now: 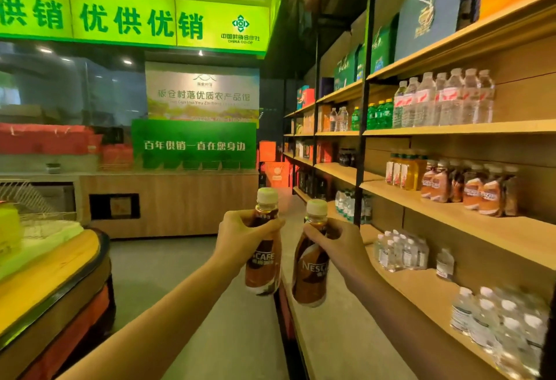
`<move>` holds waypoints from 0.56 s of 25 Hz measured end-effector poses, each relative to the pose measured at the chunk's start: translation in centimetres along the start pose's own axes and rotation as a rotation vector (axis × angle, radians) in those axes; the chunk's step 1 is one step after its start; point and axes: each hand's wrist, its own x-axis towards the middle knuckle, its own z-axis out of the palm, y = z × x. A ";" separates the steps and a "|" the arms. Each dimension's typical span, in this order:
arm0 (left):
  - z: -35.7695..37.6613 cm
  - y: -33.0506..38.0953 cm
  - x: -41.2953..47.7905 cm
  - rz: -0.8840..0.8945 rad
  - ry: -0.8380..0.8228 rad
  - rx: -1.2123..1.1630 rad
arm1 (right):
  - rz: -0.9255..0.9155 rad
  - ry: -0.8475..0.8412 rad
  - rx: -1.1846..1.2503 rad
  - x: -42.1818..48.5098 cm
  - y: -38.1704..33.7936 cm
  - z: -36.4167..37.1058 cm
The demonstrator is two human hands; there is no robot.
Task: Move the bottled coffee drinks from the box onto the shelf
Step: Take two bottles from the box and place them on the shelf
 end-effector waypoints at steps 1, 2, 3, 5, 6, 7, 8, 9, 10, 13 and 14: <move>0.6 -0.7 3.1 0.005 -0.034 -0.006 | 0.007 0.037 -0.003 2.5 0.7 0.1; 1.5 -1.4 6.2 0.015 -0.066 -0.011 | 0.016 0.078 -0.017 5.1 1.5 0.0; 2.7 -2.1 8.9 0.026 -0.103 -0.016 | 0.029 0.118 -0.037 7.2 2.5 -0.3; 5.7 -3.9 14.0 0.031 -0.184 -0.039 | 0.045 0.179 -0.065 11.4 4.8 -1.4; 7.4 -4.8 16.3 0.031 -0.220 -0.054 | 0.060 0.213 -0.077 13.2 5.9 -2.2; 9.4 -5.7 18.5 0.031 -0.258 -0.068 | 0.076 0.253 -0.089 15.1 7.2 -3.2; 11.3 -6.5 20.3 0.038 -0.296 -0.079 | 0.087 0.293 -0.109 16.7 8.3 -4.3; 13.7 -7.4 22.3 0.043 -0.336 -0.092 | 0.090 0.330 -0.134 18.5 9.6 -5.5; 15.8 -8.1 24.1 0.047 -0.365 -0.099 | 0.086 0.359 -0.153 20.1 10.8 -6.8; 22.6 -9.6 29.2 0.033 -0.436 -0.145 | 0.079 0.452 -0.183 25.0 14.3 -11.2; 25.1 -9.8 31.2 0.038 -0.467 -0.160 | 0.074 0.496 -0.182 26.9 15.3 -12.9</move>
